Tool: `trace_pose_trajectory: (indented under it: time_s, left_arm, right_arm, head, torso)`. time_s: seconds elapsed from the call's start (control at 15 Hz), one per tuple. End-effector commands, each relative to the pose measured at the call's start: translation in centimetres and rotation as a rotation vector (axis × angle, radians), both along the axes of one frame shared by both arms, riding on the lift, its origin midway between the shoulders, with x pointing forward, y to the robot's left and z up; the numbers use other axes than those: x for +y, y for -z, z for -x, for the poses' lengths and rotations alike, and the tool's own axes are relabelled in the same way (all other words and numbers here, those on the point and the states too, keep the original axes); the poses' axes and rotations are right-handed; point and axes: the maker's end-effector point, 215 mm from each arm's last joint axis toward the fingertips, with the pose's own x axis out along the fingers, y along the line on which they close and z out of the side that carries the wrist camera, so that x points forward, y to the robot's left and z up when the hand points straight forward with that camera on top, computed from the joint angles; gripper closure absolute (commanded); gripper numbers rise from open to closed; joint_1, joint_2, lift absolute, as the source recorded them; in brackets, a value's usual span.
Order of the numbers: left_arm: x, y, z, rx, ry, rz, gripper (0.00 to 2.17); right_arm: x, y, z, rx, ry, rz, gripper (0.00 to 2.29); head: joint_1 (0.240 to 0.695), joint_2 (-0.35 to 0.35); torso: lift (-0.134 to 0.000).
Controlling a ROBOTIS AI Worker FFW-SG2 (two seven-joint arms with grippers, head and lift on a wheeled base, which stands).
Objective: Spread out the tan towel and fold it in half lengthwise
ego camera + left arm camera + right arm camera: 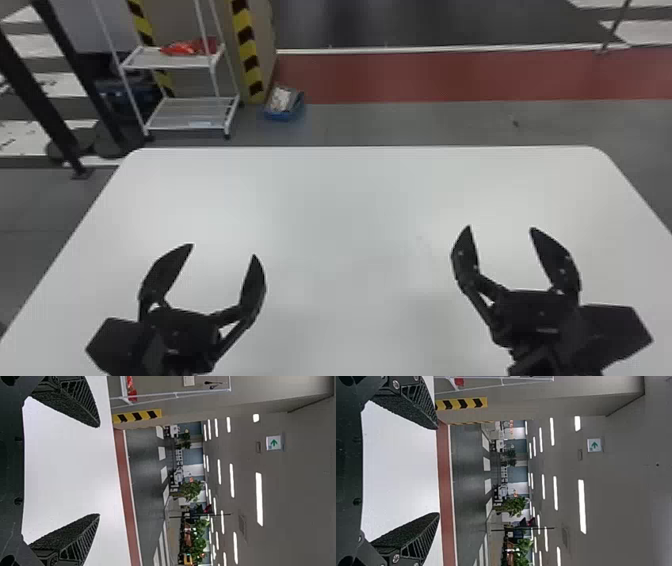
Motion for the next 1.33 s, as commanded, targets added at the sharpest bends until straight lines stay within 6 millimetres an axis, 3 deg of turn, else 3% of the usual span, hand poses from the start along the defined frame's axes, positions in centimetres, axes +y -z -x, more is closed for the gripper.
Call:
trace_pose_trajectory:
  time_s: [0.0,1.27]
  left_arm:
    - [-0.01,-0.03,0.00,0.000,-0.001,0.001,0.08]
    - [-0.02,0.16,0.16,0.004,-0.001,-0.001,0.08]
  right_arm:
    - [-0.02,0.05,0.10,0.001,0.001,-0.005,0.11]
    - [-0.18,0.09,0.42,0.002,0.003,-0.004,0.11]
  head:
    - [0.695,0.060]
    - [0.695,0.057]
  torso:
    - [-0.125]
    - [-0.125]
